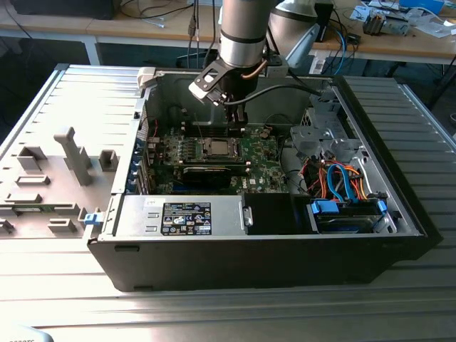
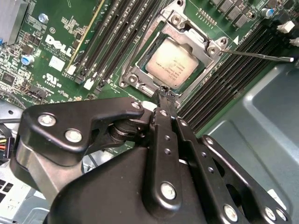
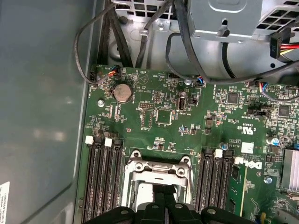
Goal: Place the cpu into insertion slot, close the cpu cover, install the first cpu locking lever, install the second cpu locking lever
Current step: 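Close the cpu cover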
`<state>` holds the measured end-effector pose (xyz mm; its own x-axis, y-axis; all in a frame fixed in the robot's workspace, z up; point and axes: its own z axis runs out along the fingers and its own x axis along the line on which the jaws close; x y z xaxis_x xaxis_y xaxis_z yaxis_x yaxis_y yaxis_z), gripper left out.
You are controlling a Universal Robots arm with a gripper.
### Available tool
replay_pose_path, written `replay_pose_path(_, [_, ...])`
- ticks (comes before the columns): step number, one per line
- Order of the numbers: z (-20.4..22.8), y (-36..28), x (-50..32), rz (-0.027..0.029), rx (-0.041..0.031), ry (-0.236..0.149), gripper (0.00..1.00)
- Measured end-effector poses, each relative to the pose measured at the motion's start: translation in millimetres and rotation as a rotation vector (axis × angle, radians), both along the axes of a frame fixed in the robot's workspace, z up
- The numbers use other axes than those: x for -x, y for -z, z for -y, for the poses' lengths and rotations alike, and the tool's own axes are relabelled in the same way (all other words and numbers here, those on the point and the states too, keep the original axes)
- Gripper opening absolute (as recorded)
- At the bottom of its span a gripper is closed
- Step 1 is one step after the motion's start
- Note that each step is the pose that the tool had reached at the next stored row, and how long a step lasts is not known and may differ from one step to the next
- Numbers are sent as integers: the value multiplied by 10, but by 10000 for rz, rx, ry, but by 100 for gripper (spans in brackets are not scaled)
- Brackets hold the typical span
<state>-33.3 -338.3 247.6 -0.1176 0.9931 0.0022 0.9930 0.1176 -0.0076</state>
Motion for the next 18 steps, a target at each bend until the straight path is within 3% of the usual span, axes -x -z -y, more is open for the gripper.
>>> replay_pose_path(7, [0, 0, 66, 0, -1, 2, 11])
replay_pose_path(18, [0, 0, 251, 0, 0, 2, 11])
